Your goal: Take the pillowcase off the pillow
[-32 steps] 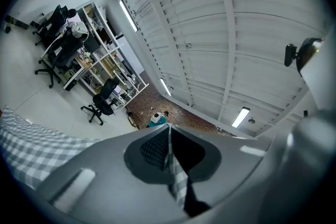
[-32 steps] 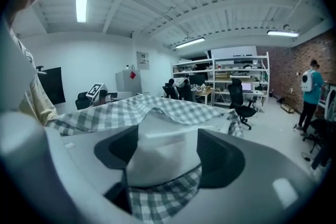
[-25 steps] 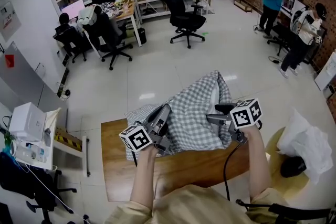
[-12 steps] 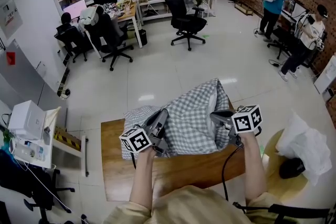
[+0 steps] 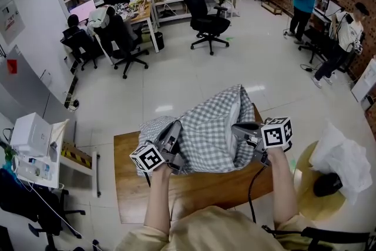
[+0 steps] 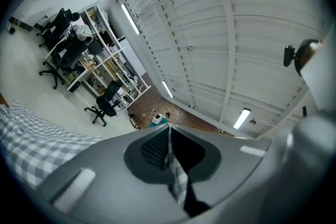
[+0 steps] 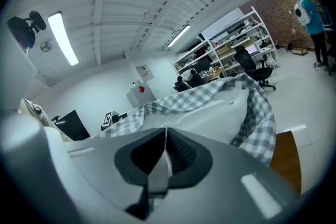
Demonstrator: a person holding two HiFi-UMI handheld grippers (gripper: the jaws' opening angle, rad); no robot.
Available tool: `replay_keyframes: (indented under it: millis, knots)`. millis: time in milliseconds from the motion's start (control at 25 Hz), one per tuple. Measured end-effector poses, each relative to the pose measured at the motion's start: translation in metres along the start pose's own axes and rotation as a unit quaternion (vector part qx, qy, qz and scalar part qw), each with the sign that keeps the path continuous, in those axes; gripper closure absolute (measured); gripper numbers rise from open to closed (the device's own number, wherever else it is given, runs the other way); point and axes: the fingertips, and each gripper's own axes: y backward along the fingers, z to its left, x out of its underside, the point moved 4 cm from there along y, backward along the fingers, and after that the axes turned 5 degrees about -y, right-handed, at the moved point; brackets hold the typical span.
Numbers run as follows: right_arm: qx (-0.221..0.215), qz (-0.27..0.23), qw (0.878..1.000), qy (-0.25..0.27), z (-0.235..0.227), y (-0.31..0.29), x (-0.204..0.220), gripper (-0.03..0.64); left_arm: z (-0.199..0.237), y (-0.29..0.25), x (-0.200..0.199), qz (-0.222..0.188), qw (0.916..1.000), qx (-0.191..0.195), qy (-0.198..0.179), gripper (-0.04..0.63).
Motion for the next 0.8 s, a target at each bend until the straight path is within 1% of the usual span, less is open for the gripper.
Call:
replay_keyframes:
  millis: [80, 160, 280, 320, 400, 440, 520, 640, 680, 720, 760, 800]
  knots:
    - [0.008, 0.016, 1.0, 0.016, 0.0, -0.002, 0.005, 0.601, -0.002, 0.002, -0.006, -0.015, 0.9999, 0.008, 0.005, 0.592]
    - [0.021, 0.022, 0.998, 0.051, -0.001, -0.003, 0.008, 0.546, -0.01, 0.0, -0.014, -0.025, 0.9992, 0.03, -0.002, 0.592]
    - [0.068, 0.008, 0.992, 0.103, -0.008, -0.003, 0.009, 0.276, 0.0, 0.007, -0.011, -0.018, 0.9998, 0.002, 0.005, 0.592]
    - [0.071, 0.007, 0.991, 0.113, -0.009, -0.004, 0.01, 0.234, 0.002, 0.009, -0.012, -0.018, 0.9998, 0.001, 0.007, 0.592]
    - [0.06, 0.018, 0.991, 0.118, -0.009, -0.009, 0.014, 0.213, 0.003, 0.01, -0.014, -0.019, 0.9998, 0.002, 0.008, 0.592]
    - [0.055, 0.028, 0.992, 0.113, -0.01, -0.013, 0.018, 0.188, 0.004, 0.01, -0.014, -0.018, 0.9998, 0.003, 0.008, 0.592]
    - [0.046, 0.049, 0.994, 0.084, -0.017, -0.026, 0.028, 0.187, 0.006, 0.009, -0.012, -0.015, 0.9999, 0.006, 0.005, 0.592]
    - [0.036, 0.058, 0.997, 0.02, -0.028, -0.05, 0.041, 0.217, 0.006, 0.009, -0.008, -0.007, 0.9999, -0.001, 0.01, 0.592]
    - [0.034, 0.059, 0.998, 0.012, -0.032, -0.057, 0.047, 0.248, 0.007, 0.008, -0.005, -0.003, 0.9999, -0.004, 0.01, 0.592]
    - [0.036, 0.062, 0.997, 0.012, -0.037, -0.063, 0.054, 0.303, 0.007, 0.008, 0.0, 0.001, 1.0, -0.003, 0.008, 0.594]
    - [0.044, 0.066, 0.997, 0.016, -0.042, -0.068, 0.061, 0.362, 0.009, 0.007, 0.004, 0.004, 1.0, -0.001, 0.003, 0.592]
    - [0.056, 0.069, 0.996, 0.021, -0.049, -0.071, 0.067, 0.436, 0.012, 0.007, 0.009, 0.007, 1.0, 0.002, -0.003, 0.592]
